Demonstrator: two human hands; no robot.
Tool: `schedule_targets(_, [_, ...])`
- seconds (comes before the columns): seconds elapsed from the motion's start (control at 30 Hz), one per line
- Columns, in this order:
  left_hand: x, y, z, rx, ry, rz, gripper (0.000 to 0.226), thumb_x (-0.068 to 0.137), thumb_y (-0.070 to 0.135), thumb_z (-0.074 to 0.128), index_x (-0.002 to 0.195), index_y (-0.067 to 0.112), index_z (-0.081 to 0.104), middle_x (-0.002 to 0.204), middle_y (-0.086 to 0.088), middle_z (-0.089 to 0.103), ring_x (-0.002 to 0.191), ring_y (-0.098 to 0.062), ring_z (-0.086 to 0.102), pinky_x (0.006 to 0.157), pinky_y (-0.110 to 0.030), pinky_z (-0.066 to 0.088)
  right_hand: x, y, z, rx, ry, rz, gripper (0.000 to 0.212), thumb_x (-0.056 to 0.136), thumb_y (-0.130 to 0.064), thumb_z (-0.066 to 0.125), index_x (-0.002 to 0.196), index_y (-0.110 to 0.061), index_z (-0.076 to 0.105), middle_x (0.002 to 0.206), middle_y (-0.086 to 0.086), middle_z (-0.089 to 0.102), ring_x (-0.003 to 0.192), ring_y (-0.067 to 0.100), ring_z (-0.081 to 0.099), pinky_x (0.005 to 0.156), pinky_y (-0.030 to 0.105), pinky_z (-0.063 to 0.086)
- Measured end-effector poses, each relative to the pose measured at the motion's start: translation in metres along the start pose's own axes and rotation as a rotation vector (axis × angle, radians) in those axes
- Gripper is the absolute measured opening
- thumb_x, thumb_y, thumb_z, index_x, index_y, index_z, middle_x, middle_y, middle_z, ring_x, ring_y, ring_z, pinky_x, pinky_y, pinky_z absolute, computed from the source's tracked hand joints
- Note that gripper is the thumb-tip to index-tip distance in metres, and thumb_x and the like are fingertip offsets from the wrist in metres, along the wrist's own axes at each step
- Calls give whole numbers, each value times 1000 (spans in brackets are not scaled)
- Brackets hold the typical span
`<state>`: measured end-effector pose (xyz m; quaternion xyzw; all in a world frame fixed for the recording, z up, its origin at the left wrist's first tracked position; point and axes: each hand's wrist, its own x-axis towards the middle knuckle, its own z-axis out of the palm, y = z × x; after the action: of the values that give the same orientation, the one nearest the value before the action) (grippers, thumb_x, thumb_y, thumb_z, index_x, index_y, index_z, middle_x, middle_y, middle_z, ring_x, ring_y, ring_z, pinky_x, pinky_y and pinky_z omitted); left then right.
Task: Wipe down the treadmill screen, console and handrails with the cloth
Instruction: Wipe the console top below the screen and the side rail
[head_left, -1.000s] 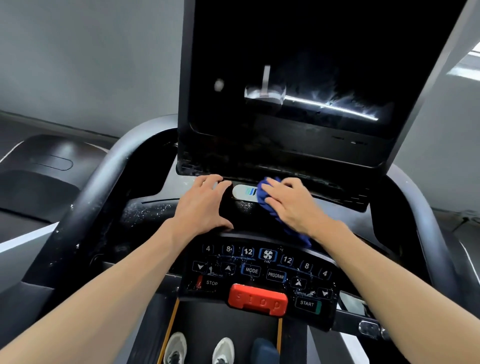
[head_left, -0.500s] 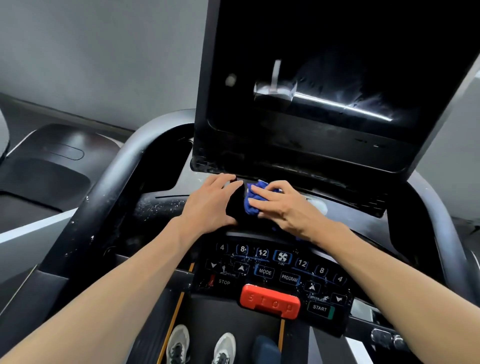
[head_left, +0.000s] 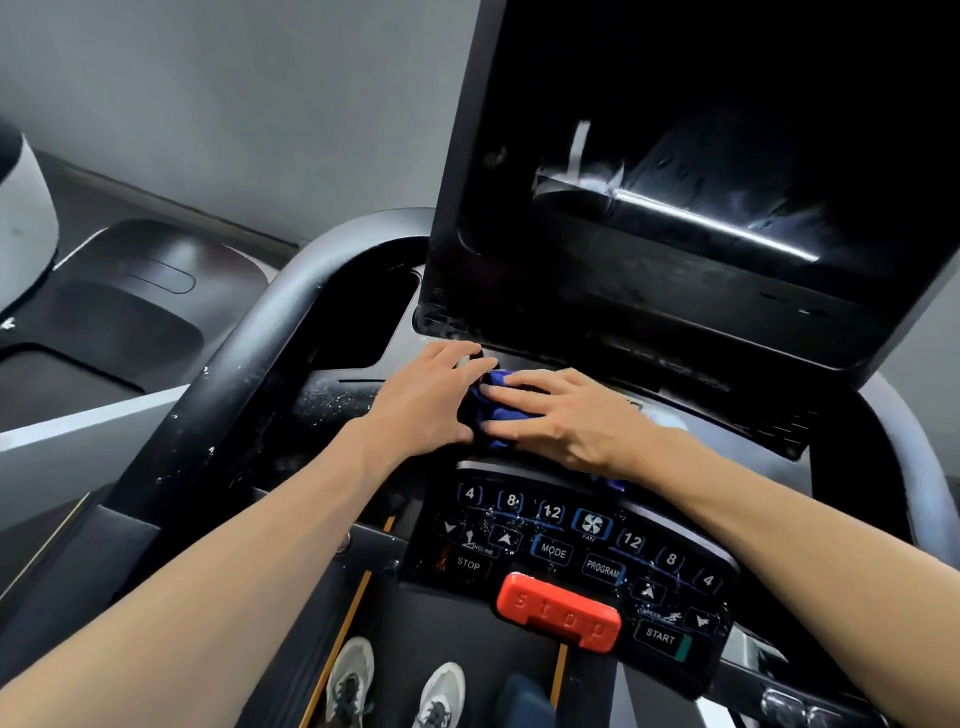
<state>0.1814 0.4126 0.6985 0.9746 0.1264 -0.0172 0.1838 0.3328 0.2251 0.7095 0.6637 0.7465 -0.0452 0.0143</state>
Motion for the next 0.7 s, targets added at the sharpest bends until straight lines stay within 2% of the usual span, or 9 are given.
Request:
schedule_targets(0.07, [-6, -8, -3, -4, -26, -17, 95, 73, 39, 86, 154, 26, 37, 158, 5, 31, 146, -17, 27, 111, -36, 42, -10, 8, 1, 5, -14, -3, 41, 106, -42, 37, 147, -45, 40, 164, -12, 21, 151, 16, 21, 108, 32, 31])
schedule_targets(0.17, [-18, -20, -5, 35, -10, -59, 97, 71, 52, 86, 152, 24, 40, 157, 5, 34, 144, -18, 32, 111, -38, 41, -48, 19, -5, 49, -16, 7, 42, 107, -45, 32, 145, -40, 47, 164, -8, 24, 152, 16, 18, 110, 36, 36])
schedule_targets(0.3, [-20, -19, 2, 33, 39, -59, 93, 69, 50, 87, 146, 18, 47, 153, 0, 43, 140, -23, 39, 116, -34, 31, -28, 9, -2, 130, 6, -8, 43, 107, -41, 33, 142, -29, 56, 160, 2, 35, 150, 22, 27, 119, 38, 30])
schedule_targets(0.4, [-19, -19, 3, 33, 64, -50, 92, 67, 49, 88, 144, 19, 49, 150, 1, 46, 135, -24, 43, 115, -33, 30, 1, 3, 2, 230, 80, 136, 46, 103, -41, 40, 138, -19, 60, 153, 8, 44, 145, 27, 36, 116, 44, 37])
schedule_targets(0.5, [-23, -23, 2, 12, 52, -56, 96, 68, 52, 87, 149, 20, 45, 153, 3, 44, 137, -22, 41, 117, -32, 27, -19, 3, 5, 261, 104, 206, 49, 103, -40, 38, 138, -13, 59, 155, 9, 42, 148, 28, 30, 118, 48, 32])
schedule_targets(0.63, [-21, -20, 0, -24, 57, -69, 91, 67, 47, 88, 145, 20, 49, 148, 4, 46, 135, -21, 43, 113, -31, 30, -10, -3, 6, 283, 26, 37, 44, 105, -35, 39, 139, -15, 59, 156, 7, 41, 149, 25, 28, 122, 37, 25])
schedule_targets(0.7, [-21, -21, 0, -46, 69, -63, 88, 66, 44, 89, 141, 21, 51, 145, 6, 49, 132, -20, 45, 109, -31, 35, 23, 2, 0, 273, 19, 103, 45, 105, -35, 41, 143, -16, 54, 156, 6, 39, 149, 23, 28, 122, 29, 19])
